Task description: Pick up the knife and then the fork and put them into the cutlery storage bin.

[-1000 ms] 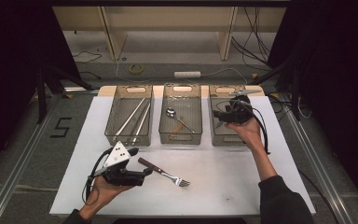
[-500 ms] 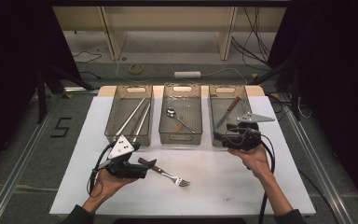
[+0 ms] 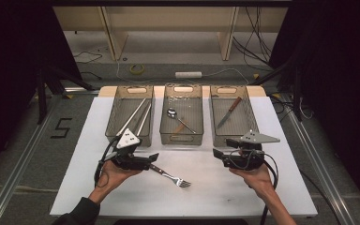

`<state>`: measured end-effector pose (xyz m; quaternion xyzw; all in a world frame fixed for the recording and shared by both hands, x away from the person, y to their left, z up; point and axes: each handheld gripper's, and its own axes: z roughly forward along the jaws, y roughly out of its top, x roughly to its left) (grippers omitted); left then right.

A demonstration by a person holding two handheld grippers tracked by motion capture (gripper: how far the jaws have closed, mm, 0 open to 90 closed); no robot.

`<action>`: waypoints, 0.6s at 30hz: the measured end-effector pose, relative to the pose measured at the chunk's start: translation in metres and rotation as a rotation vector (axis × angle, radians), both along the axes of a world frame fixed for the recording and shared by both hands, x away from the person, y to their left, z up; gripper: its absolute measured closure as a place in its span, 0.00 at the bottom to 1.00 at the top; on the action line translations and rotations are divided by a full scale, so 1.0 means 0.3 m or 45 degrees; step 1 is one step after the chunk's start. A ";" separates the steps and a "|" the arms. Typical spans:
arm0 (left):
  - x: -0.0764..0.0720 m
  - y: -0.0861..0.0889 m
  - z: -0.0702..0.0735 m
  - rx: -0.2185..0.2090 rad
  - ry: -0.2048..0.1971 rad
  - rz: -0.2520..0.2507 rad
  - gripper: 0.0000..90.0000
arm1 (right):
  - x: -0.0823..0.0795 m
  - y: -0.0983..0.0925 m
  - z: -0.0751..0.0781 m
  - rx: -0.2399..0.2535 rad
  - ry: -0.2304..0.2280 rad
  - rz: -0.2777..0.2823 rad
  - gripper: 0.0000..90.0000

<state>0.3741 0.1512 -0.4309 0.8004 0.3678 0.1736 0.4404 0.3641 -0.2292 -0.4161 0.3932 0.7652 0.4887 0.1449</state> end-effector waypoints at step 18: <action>0.084 -0.018 -0.063 0.207 0.101 -0.016 0.72 | -0.086 0.031 -0.058 -0.054 0.047 0.088 0.33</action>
